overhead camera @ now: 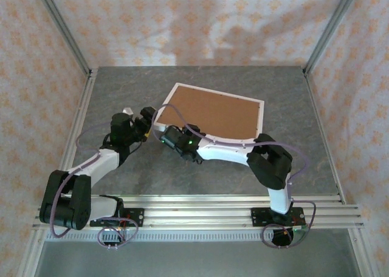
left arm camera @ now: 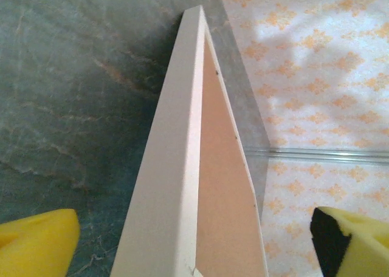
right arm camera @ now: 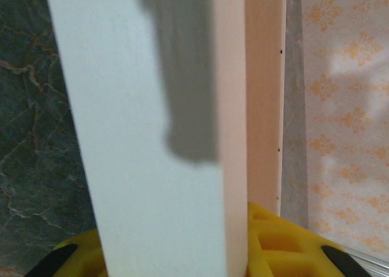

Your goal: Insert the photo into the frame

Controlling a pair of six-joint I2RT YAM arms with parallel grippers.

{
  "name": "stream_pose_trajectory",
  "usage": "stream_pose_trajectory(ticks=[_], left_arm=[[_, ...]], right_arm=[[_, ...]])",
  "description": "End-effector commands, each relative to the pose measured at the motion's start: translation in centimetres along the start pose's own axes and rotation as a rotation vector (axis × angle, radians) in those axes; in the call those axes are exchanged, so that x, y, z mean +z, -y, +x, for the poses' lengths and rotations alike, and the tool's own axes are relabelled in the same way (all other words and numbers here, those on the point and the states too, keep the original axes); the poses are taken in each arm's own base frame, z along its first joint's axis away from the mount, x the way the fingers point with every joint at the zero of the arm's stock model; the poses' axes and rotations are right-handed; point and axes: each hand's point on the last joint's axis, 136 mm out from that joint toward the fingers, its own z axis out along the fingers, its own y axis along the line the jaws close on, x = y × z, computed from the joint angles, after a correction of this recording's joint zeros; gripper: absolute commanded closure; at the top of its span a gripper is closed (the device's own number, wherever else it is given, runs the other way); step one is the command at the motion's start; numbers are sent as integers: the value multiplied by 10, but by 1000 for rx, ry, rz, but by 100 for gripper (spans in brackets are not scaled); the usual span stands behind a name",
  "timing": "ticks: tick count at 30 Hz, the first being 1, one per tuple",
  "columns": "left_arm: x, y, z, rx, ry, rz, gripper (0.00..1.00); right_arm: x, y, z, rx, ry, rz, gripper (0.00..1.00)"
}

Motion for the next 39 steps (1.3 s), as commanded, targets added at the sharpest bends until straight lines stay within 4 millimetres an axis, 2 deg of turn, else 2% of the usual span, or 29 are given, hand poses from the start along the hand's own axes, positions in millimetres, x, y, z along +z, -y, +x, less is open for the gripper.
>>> stream_pose_trajectory(ticks=[1, 6, 11, 14, 19, 24, 32, 36, 39], left_arm=[[-17, 17, -22, 75, 48, -6, 0], [-48, 29, -57, 109, 170, -21, 0], [-59, 31, -63, 146, 213, -35, 0], [-53, 23, -60, 125, 198, -32, 0], [-34, 11, -49, 69, 125, -11, 0], [-21, 3, -40, 41, 68, 14, 0], [-10, -5, -27, 68, 15, -1, 0], [3, -5, -13, 77, -39, 2, 0], [14, -2, -3, 82, -83, 10, 0]], right_arm=[[-35, 55, -10, 257, 87, -77, 94], [-66, 105, -10, 418, 126, -192, 98], [-95, 143, -17, 589, 176, -306, 100], [-108, 164, -22, 656, 192, -348, 100], [-115, 195, -20, 787, 185, -427, 100], [-131, 227, -23, 930, 260, -511, 100], [-137, 273, -3, 1160, 365, -614, 100], [-150, 307, 1, 1293, 485, -741, 100], [-153, 318, 7, 1338, 516, -774, 100]])
